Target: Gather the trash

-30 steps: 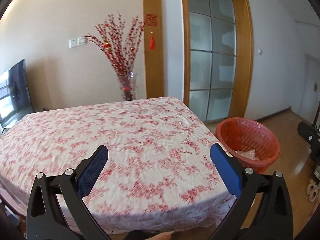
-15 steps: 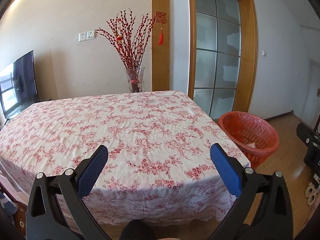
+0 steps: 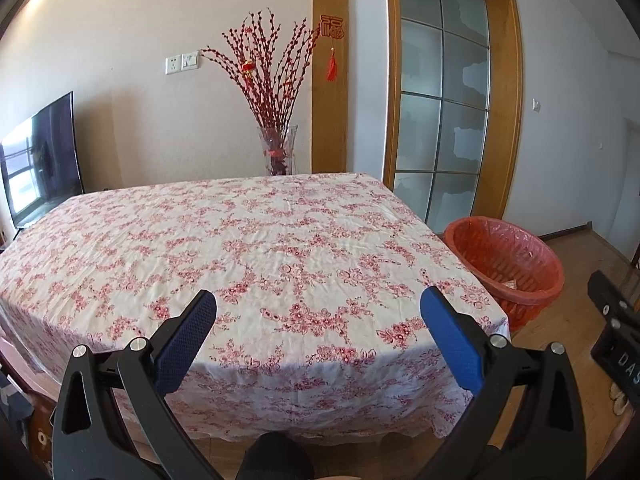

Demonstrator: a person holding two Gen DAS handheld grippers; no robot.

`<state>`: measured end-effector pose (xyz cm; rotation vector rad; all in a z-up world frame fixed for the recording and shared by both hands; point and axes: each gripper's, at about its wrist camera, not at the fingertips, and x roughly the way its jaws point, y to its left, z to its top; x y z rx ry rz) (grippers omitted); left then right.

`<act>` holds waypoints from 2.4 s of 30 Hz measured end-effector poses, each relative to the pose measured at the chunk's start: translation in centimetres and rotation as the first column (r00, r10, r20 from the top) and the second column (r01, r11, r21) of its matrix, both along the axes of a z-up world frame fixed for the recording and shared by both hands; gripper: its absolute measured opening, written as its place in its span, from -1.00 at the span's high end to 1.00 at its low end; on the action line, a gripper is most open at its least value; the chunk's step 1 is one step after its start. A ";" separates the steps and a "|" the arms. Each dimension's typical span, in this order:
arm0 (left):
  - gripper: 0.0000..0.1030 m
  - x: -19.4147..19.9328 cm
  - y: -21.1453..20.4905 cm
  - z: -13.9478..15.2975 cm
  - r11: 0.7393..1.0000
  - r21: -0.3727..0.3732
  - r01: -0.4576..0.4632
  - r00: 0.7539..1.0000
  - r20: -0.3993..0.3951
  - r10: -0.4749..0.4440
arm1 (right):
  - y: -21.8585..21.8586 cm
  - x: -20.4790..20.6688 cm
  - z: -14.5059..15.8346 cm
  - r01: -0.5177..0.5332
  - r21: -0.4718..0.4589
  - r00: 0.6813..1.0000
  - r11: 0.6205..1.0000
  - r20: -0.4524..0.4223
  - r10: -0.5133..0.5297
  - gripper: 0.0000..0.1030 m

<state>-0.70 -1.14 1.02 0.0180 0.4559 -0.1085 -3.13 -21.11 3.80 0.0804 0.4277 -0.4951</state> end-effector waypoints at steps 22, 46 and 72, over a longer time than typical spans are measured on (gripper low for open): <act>-0.95 0.3 0.1 -0.6 1.000 0.003 -0.025 0.999 -0.043 0.025 | -0.6 0.5 -1.6 0.015 0.040 0.998 0.999 -0.069 -0.013 -0.91; -0.95 -0.2 0.1 -0.4 0.998 0.010 -0.055 0.998 -0.025 0.055 | -0.8 0.5 -1.8 0.032 0.038 0.997 0.999 -0.077 -0.029 -0.91; -0.95 -0.6 0.0 -0.1 0.999 0.001 -0.050 0.999 -0.016 0.050 | -0.8 0.4 -1.8 0.026 0.037 0.997 0.999 -0.075 -0.023 -0.91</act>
